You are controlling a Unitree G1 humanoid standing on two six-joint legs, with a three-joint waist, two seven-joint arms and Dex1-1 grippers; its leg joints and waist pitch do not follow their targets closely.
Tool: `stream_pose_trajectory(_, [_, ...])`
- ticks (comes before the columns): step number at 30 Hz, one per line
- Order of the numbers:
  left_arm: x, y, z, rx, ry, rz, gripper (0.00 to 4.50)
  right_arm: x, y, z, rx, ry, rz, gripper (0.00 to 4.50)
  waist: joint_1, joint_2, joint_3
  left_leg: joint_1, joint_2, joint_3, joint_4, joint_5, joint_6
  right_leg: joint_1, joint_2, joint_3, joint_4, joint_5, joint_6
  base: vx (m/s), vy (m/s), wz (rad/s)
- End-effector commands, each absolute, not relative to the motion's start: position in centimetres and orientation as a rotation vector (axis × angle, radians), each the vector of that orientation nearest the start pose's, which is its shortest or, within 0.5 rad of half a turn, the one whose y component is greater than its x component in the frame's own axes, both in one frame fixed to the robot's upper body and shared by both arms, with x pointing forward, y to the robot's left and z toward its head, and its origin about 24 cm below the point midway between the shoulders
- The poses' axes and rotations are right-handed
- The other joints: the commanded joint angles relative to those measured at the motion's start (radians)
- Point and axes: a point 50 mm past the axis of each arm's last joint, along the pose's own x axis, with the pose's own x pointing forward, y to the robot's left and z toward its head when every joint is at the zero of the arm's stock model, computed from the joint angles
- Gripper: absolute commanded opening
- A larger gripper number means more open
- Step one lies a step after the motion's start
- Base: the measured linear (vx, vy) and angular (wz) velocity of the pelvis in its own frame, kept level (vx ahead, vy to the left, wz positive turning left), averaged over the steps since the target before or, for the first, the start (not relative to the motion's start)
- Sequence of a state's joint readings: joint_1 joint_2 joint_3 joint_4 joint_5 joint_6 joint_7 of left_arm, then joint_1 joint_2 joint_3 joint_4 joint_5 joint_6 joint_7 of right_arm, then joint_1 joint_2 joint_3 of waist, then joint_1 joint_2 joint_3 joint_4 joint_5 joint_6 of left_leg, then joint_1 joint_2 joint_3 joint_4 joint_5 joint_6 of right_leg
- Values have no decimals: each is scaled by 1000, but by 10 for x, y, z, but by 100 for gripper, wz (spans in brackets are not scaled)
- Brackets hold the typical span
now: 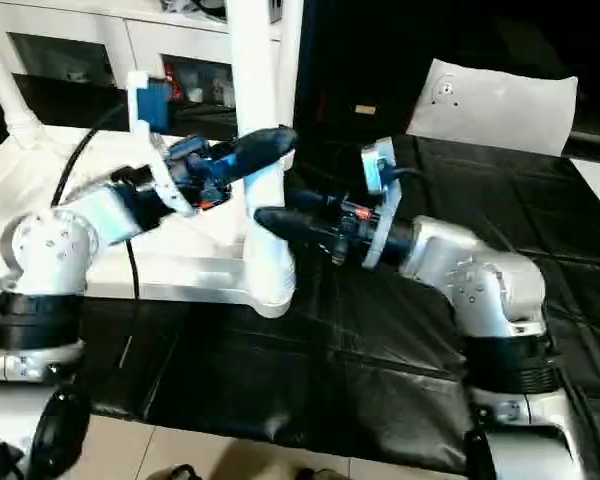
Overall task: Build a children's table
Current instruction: Pick table leg
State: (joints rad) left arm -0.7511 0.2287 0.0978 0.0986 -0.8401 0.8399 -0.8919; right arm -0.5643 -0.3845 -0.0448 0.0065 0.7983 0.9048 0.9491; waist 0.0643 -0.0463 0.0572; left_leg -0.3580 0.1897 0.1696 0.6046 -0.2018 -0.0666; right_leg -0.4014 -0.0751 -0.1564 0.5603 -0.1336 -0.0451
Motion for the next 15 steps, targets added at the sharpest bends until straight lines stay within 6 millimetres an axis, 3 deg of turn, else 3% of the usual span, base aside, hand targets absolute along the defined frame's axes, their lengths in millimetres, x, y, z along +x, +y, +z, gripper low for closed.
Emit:
stream_pose_trajectory(1, [309, 88, 220, -516, -38, -1512, 188, 296, -134, 171, 420, 205, 1325, 389, 7, -2, -78, 6, 44, -12, -61, -75, 41, 68, -83, 64, -67, -402, -35, 0, 0, 0])
stream_pose_trajectory(7, [307, 84, 224, -479, -23, -1629, 188, 285, -131, 172, 380, 252, 1460, 389, 15, -5, -76, 8, 41, -8, -59, -83, 32, 67, -84, 65, -72, -439, -22, 0, 0, 0])
stream_pose_trajectory(15, [306, 76, 223, -445, 14, -1714, 188, 285, -123, 166, 252, 237, 1514, 389, 22, -9, -77, 9, 41, -9, -59, -87, 23, 65, -84, 62, -76, -470, 2, 0, 0, 0])
